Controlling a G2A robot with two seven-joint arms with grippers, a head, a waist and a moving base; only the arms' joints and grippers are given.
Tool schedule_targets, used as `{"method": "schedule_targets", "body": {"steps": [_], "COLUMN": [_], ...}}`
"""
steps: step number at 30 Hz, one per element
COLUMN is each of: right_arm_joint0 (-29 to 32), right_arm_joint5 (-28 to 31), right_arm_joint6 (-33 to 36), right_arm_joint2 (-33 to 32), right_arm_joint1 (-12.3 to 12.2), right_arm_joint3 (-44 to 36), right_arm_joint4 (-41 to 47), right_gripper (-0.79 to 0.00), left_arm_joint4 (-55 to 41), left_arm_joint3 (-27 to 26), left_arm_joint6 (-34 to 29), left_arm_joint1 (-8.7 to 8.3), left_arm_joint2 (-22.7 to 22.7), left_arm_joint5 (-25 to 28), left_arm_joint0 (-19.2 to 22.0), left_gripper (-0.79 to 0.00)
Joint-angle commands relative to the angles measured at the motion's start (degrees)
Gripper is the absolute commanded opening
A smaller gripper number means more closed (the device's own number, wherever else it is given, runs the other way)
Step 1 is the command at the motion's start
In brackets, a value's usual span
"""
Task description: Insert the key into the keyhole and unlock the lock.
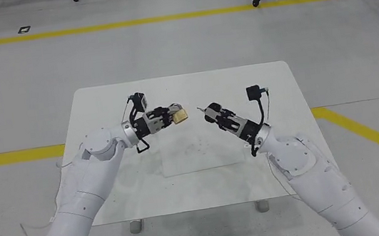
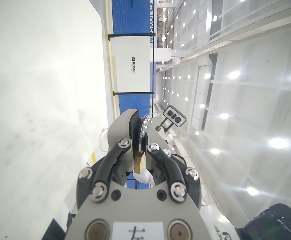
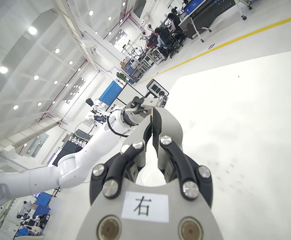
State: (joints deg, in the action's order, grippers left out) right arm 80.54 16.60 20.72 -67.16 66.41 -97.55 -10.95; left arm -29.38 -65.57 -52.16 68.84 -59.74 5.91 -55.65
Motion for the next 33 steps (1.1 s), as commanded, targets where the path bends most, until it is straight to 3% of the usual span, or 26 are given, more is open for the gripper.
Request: {"method": "schedule_targets", "body": {"steps": [1, 6, 12, 23, 27, 33], "right_arm_joint0": [0.32, 0.81, 0.98, 1.0, -0.41, -2.35], "right_arm_joint5": [-3.19, -4.63, -1.59, -1.96, -8.09, -12.6], "right_arm_joint6": [1.29, 1.45, -1.49, -1.39, -3.81, -9.59], "right_arm_joint2": [0.3, 0.68, -0.35, -0.15, 3.35, 7.77], "right_arm_joint1": [0.0, 0.18, 0.65, 0.67, 1.26, 2.73], "right_arm_joint3": [-1.08, -2.51, -0.55, -0.46, 0.15, 1.87], "right_arm_joint4": [-0.1, 1.53, 9.43, 8.98, 2.44, 1.63], "right_gripper": [-0.785, -0.785, -0.785, -0.785, -0.785, -0.785], "left_arm_joint4": [0.9, 0.82, -3.83, -4.94, -6.77, -5.37], "left_arm_joint3": [-0.74, -1.45, 1.8, 0.7, -0.99, -3.22], "left_arm_joint6": [1.28, 3.2, 4.17, 6.61, 11.1, 16.9], "left_arm_joint1": [-0.06, -0.1, 0.44, 0.59, 1.01, 1.53], "left_arm_joint2": [-0.22, -0.79, -0.43, -0.78, -0.98, -0.48], "left_arm_joint5": [0.2, -1.73, -14.09, -13.53, -12.3, -9.23], "left_arm_joint0": [-0.52, -1.35, 0.71, -0.4, -2.08, -3.39], "left_gripper": [-0.785, -0.785, -0.785, -0.785, -0.785, -0.785]}}
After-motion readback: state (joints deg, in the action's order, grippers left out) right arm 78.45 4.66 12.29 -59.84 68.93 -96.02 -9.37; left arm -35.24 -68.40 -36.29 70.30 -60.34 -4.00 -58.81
